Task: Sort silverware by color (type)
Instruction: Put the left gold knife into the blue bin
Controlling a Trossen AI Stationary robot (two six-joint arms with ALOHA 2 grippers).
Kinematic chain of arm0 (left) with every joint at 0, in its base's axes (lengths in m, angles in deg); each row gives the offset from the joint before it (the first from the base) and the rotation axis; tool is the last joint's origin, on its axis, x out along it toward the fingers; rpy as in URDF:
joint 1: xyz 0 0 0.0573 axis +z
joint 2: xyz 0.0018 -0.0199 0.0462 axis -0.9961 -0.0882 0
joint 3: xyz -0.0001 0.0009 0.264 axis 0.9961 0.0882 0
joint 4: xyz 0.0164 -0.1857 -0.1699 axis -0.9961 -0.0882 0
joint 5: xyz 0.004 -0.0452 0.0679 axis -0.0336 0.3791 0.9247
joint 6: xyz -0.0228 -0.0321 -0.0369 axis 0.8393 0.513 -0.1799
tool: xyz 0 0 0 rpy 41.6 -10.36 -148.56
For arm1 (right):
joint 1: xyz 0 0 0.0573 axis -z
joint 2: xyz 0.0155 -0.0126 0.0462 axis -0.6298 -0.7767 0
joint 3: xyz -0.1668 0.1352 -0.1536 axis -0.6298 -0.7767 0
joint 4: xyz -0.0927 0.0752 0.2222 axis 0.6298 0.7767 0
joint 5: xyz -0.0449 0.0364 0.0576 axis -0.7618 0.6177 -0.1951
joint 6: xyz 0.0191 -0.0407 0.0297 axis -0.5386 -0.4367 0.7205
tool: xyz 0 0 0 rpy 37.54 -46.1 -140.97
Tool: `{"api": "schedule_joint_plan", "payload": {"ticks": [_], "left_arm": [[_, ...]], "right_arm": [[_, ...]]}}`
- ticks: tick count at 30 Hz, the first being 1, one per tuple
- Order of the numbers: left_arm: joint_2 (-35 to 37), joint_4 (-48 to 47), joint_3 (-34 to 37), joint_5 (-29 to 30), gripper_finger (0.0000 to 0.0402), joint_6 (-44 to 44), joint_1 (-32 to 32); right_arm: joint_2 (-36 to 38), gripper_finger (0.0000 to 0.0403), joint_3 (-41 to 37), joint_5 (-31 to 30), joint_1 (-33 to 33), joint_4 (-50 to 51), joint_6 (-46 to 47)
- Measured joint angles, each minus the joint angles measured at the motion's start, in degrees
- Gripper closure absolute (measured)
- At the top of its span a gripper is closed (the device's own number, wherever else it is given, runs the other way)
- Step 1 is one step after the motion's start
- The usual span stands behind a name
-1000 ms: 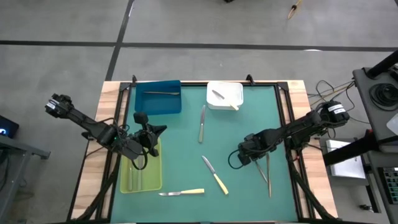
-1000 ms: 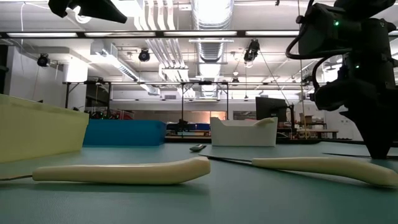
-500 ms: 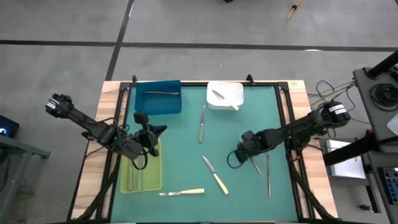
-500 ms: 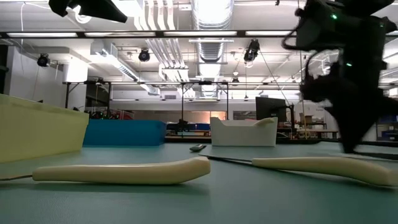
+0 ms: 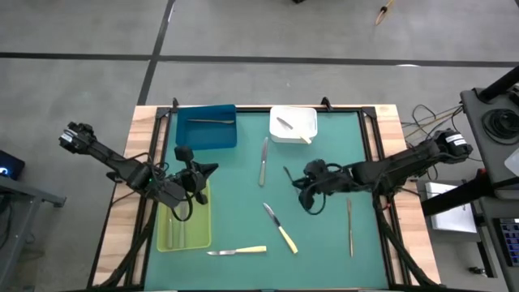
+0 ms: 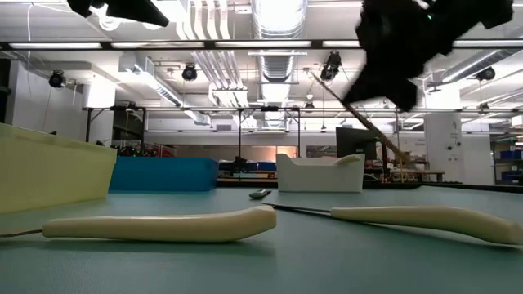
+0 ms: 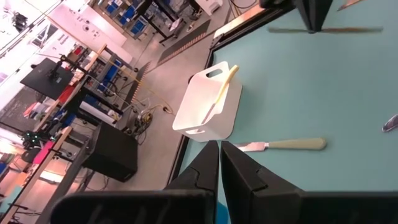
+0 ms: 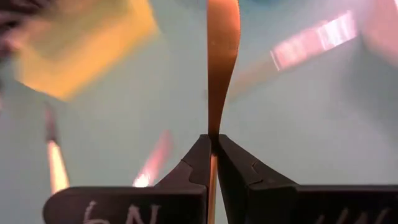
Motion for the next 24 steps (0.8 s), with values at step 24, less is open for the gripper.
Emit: {"api": "schedule_joint_plan", "payload": {"ticks": [24], "left_arm": [[3.45,18.00,-0.01,-14.99,0.0402,-23.56,18.50]], "right_arm": [[-13.61,0.0394,12.02,26.55,21.48,-47.74,-44.60]]}}
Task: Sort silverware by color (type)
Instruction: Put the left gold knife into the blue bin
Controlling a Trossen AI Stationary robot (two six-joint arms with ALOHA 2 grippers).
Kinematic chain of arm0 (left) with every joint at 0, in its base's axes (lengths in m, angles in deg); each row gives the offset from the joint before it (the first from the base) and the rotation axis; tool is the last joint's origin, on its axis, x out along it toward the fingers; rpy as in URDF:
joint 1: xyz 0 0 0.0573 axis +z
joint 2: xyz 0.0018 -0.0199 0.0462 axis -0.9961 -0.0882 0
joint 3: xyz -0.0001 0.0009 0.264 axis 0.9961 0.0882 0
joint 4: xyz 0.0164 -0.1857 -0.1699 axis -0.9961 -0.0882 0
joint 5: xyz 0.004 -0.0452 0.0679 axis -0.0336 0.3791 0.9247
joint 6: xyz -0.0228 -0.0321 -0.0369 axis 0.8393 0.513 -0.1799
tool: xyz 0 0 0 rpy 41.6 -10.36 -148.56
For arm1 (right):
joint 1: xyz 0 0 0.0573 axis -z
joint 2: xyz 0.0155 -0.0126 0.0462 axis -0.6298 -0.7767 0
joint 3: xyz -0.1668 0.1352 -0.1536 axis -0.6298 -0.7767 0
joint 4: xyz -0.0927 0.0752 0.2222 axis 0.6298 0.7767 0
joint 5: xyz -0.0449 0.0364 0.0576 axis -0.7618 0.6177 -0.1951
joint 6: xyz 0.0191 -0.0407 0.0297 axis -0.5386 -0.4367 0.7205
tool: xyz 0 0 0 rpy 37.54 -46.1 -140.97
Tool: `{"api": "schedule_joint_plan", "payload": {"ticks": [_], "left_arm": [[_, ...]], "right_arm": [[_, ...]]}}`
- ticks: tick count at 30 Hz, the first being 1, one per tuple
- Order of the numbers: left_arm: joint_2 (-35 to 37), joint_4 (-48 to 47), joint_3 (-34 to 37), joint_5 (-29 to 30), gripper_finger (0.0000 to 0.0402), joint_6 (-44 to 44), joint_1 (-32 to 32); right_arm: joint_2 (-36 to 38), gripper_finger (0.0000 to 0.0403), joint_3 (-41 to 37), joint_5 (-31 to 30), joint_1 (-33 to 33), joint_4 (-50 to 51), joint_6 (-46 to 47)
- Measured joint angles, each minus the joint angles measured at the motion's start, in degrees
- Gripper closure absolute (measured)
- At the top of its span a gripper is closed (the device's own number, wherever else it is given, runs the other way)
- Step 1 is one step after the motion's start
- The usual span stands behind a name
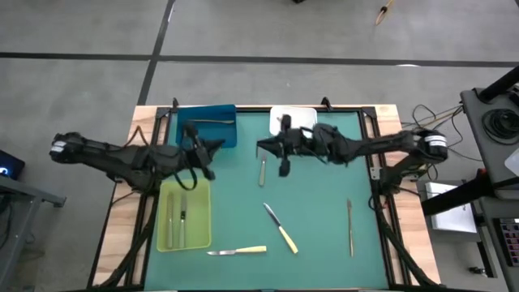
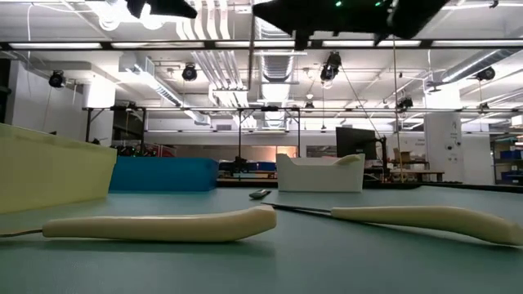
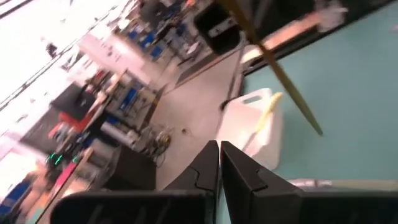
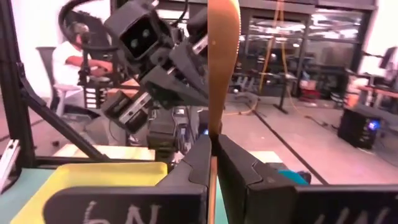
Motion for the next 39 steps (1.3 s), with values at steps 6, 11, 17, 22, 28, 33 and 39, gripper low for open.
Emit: {"api": "schedule_joint_plan", "payload": {"ticks": [6,11,17,22,28,33,39], "left_arm": [[4.20,-0.82,0.37,-0.69,0.0402,2.86,3.91],[8.32,-0.89,0.59,-0.81,0.0402,4.14,3.68],[13.11,-1.04,1.58,-0.79,0.0402,4.73,3.70],[16.00,-1.31,2.83,-0.77,0.0402,5.14,3.75],[17.98,-1.28,3.94,-0.66,0.0402,5.59,3.75],[18.69,-1.41,4.58,-0.66,0.0402,5.60,3.75],[18.90,-1.33,4.59,-0.60,0.0402,6.01,3.75]], "right_arm": [[-9.54,0.0394,10.91,7.38,6.17,0.32,0.02],[-18.31,0.0394,20.99,8.71,9.04,0.63,-0.49],[-27.30,0.0394,32.29,13.08,12.43,1.22,0.49],[-34.04,0.0394,41.55,13.24,14.32,6.67,0.10],[-41.63,0.0394,53.73,13.27,15.34,19.18,-3.02],[-46.92,0.0394,63.97,13.25,15.42,32.24,-7.08],[-51.17,0.0394,72.07,13.06,15.42,41.43,-9.59]]}}
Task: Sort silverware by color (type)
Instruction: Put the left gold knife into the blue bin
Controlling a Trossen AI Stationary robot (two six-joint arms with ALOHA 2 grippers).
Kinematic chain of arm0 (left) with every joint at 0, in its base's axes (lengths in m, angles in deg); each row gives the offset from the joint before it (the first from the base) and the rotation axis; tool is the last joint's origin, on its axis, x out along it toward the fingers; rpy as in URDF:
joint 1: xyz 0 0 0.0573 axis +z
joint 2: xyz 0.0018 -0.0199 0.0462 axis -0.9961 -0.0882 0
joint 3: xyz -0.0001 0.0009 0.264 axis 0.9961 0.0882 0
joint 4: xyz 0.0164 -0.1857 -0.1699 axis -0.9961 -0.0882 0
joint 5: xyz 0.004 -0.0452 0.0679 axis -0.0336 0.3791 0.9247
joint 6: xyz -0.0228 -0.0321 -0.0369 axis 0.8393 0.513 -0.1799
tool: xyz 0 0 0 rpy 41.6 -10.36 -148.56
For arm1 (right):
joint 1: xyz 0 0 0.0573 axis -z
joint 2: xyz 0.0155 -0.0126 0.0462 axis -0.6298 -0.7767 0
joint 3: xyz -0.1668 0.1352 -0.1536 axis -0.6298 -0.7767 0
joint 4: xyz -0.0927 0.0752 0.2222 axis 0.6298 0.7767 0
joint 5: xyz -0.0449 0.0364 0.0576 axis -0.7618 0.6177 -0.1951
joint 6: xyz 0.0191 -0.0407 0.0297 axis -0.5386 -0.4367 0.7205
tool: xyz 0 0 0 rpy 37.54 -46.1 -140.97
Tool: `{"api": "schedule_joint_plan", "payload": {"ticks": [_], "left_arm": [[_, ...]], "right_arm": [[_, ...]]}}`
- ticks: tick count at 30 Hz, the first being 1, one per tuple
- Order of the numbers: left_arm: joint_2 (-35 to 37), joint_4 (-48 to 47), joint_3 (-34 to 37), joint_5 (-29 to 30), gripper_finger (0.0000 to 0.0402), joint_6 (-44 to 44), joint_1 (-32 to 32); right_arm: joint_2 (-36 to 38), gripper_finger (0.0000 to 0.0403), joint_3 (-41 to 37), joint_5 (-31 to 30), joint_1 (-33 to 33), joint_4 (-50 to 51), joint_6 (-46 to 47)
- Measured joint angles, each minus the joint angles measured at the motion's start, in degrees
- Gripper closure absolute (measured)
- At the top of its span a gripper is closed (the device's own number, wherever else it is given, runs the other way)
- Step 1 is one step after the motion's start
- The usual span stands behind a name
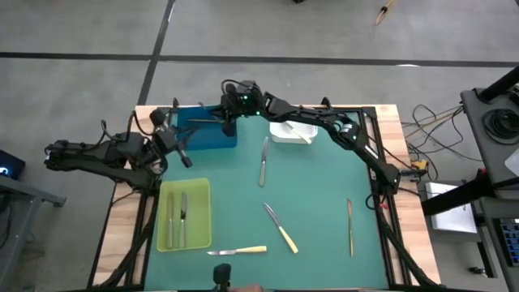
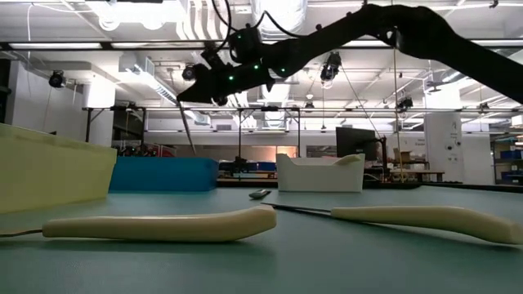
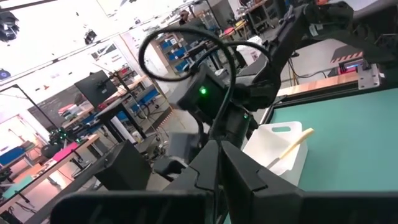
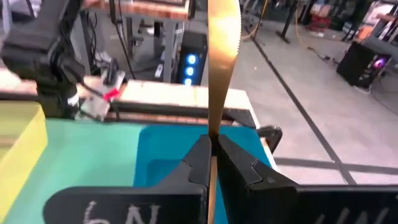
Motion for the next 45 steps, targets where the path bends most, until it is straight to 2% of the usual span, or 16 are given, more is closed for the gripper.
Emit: {"api": "schedule_joint_plan", "payload": {"ticks": [15,21,26,36,45], "left_arm": [[3.51,0.98,-0.18,0.16,0.0402,-0.46,0.00],[4.90,0.94,-0.17,0.16,0.0402,-0.93,0.00],[6.31,0.83,-0.17,0.15,0.0402,0.28,0.00],[8.88,-2.05,1.70,0.01,0.0402,4.24,0.00],[8.71,-2.03,3.42,-0.04,0.0402,2.10,0.12]], "right_arm": [[-4.26,0.0394,1.62,-1.92,0.07,2.97,-3.64],[-4.42,0.0394,1.62,-1.76,0.07,0.37,-3.34],[-4.80,0.0394,0.39,2.49,0.07,-7.27,2.12],[-4.95,0.0394,-7.60,4.16,0.09,-28.82,9.53],[-4.95,0.0394,-11.11,4.02,0.09,-35.94,9.50]]}}
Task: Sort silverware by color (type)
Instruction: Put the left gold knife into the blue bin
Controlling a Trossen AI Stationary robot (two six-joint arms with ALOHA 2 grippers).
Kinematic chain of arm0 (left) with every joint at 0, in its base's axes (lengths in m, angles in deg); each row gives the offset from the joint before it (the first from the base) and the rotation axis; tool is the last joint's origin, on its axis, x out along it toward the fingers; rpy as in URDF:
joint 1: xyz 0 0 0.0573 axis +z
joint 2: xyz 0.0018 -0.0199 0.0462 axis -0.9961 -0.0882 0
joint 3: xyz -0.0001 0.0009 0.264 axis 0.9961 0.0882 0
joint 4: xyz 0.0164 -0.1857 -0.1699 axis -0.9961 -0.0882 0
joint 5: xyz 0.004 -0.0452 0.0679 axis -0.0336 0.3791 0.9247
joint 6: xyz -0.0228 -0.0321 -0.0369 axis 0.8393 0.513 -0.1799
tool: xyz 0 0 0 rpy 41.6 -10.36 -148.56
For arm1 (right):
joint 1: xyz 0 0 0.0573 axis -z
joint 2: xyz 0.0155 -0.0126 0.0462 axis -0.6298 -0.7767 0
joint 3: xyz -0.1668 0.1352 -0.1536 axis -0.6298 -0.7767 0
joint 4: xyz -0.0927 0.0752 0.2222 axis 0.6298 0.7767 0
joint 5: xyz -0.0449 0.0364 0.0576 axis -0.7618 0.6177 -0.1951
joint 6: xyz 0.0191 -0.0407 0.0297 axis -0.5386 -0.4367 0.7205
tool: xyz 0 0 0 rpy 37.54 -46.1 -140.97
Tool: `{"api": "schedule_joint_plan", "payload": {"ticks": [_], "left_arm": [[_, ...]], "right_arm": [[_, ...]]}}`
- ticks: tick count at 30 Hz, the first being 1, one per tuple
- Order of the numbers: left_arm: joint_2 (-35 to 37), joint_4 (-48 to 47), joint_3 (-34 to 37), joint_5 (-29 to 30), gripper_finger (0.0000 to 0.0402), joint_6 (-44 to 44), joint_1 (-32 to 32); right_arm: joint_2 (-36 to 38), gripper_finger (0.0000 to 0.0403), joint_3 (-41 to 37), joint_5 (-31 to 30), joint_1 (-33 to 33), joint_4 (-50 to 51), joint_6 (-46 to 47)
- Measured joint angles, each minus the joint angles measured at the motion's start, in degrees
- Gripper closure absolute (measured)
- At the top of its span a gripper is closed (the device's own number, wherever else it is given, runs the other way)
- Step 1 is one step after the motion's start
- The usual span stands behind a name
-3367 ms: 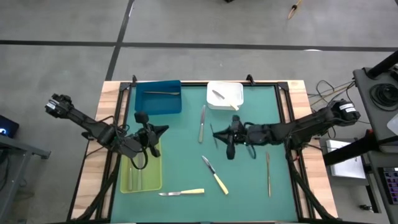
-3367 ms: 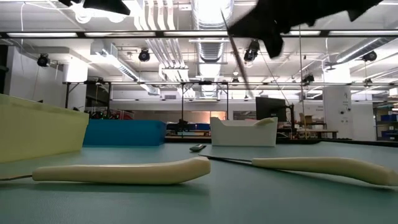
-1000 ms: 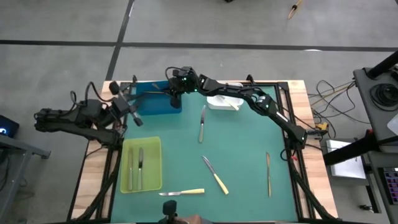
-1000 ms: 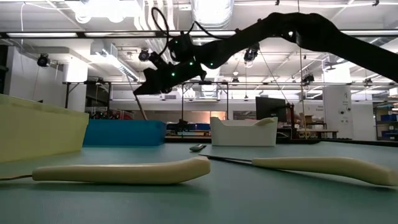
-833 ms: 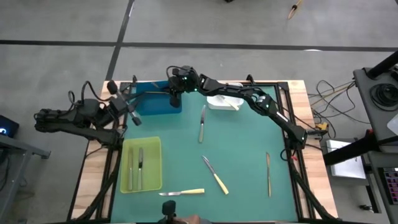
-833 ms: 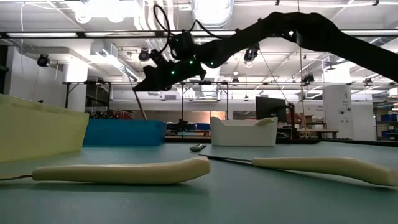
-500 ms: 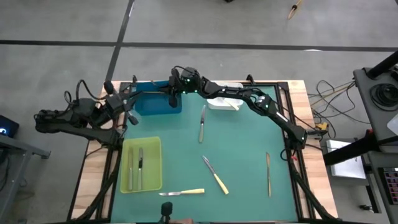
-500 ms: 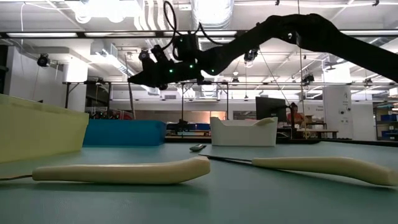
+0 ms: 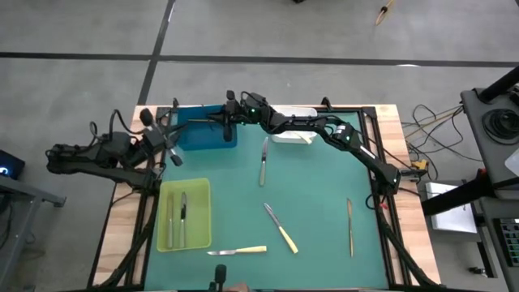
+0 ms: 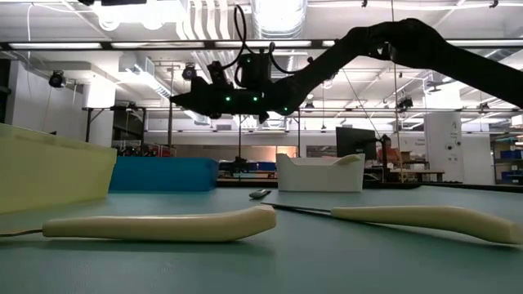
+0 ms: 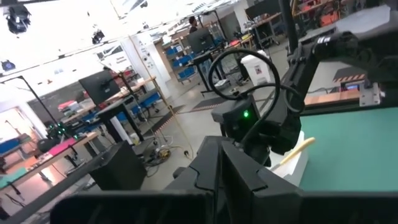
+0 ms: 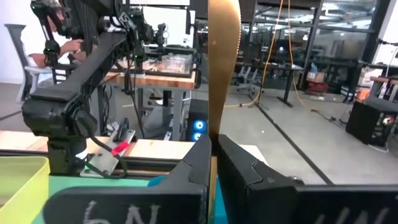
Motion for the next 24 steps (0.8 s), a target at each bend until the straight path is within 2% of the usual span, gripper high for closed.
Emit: {"api": "schedule_joint_plan", "payload": {"ticks": [4,9,12,18,24], "left_arm": [[-0.21,0.48,0.62,-0.91,0.0402,-1.73,0.42],[-0.77,0.72,0.47,-11.06,0.0402,-2.07,2.15],[-1.39,2.01,0.33,-14.94,0.0402,-2.12,3.55],[-2.71,2.15,0.34,-16.17,0.0402,-1.12,6.69],[-6.14,5.81,0.36,-24.96,0.0402,-0.23,10.97]], "right_arm": [[0.00,0.0394,-0.03,0.00,0.00,-0.35,-0.02],[0.00,0.0394,-0.08,0.50,0.04,-4.10,0.71],[0.00,0.0394,-0.36,3.60,0.42,-9.93,3.57],[0.02,0.0394,-2.67,9.44,2.42,-25.70,13.77],[0.02,0.0394,-6.06,10.99,3.01,-34.90,18.92]]}}
